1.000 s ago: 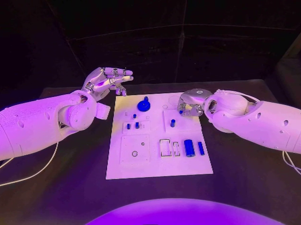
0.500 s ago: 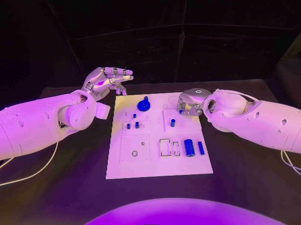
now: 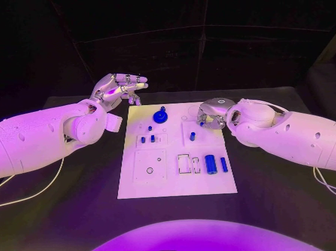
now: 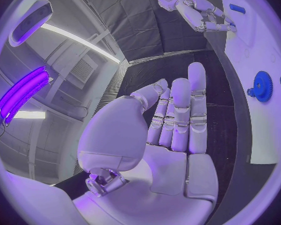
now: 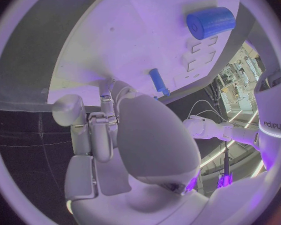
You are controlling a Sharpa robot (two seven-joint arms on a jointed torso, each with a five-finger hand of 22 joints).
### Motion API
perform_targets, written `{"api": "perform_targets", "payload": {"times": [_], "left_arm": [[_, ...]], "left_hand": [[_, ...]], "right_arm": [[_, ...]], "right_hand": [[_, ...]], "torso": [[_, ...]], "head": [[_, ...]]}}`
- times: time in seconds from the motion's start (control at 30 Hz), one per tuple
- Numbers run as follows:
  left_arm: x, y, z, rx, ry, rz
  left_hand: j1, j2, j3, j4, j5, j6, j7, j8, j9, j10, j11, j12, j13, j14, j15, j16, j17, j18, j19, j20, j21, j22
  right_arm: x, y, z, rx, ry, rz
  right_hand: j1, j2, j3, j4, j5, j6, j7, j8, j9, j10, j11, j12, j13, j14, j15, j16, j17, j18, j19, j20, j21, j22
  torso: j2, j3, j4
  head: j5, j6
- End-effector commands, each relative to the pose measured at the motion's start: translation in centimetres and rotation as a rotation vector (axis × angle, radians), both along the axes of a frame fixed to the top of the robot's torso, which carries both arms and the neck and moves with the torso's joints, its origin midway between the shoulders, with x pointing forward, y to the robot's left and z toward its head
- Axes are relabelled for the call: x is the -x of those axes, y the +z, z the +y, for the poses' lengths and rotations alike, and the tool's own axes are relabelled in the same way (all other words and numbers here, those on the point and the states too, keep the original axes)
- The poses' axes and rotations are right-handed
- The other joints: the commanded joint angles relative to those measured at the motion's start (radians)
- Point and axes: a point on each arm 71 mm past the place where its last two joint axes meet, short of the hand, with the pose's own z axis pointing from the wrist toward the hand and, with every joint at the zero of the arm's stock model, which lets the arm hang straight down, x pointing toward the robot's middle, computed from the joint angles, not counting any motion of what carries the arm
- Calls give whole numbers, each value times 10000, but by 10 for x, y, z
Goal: Assemble the parts on the task board
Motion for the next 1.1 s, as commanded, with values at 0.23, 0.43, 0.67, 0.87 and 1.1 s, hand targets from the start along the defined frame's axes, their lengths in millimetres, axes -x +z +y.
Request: {"api": "perform_targets", "payload": {"times": [0.23,0.43,0.67,0.87,1.1], "left_arm": [[0,2,1,120,103,-171],[-1,2,3,90,157,-164],[-2,2,6,54,215,-149],[-2,2,6,49,205,-135],[-3,2,2,76,123,-121]], "left_hand": [[23,54,-9,-44,29,-72,-8,38,16,-42,-7,42,14,-59,-16,-35,-14,136,-60,22,-43,-10],[23,54,-9,-44,29,-72,-8,38,16,-42,-7,42,14,-59,-16,-35,-14,136,-60,22,-43,-10],[28,49,-17,-59,32,-73,-8,55,20,-42,-7,62,16,-58,-18,-33,-20,136,-55,20,-47,-14],[28,49,-17,-59,32,-73,-8,55,20,-42,-7,62,16,-58,-18,-33,-20,136,-55,20,-47,-14],[25,38,-28,-68,31,-79,-6,63,21,-48,-6,73,17,-59,-18,-32,-25,135,-53,19,-50,-17]], "right_arm": [[5,6,-1,-825,-98,-705],[11,12,-5,-1180,-161,-953],[23,21,-11,-1509,-168,-1019],[39,37,0,-2270,217,-1128],[59,49,28,-3097,1010,-971]], "right_hand": [[-567,-149,680,-382,-23,149,16,-103,-43,202,1,-202,-141,1075,-66,25,2633,7,46,-52,110,75],[-711,-188,841,-495,-41,170,15,-122,-47,237,0,-239,-166,1075,-68,25,2633,2,60,-53,132,113],[-768,-205,918,-556,-43,185,15,-129,-48,255,-2,-255,-175,1075,-70,25,2633,-1,70,-56,145,138],[-809,-232,986,-619,-40,194,16,-137,-49,267,-3,-271,-183,1075,-72,25,2633,-7,87,-60,167,180],[-859,-257,1081,-702,-19,196,25,-152,-53,273,4,-295,-194,1075,-71,25,2633,-9,94,-64,181,198]], "torso": [[-24,-7,2],[-15,-13,0],[-5,-13,-26],[-5,7,-17],[-11,-14,25]], "head": [[-14,41],[-33,72],[-19,74],[50,50],[237,-11]]}}
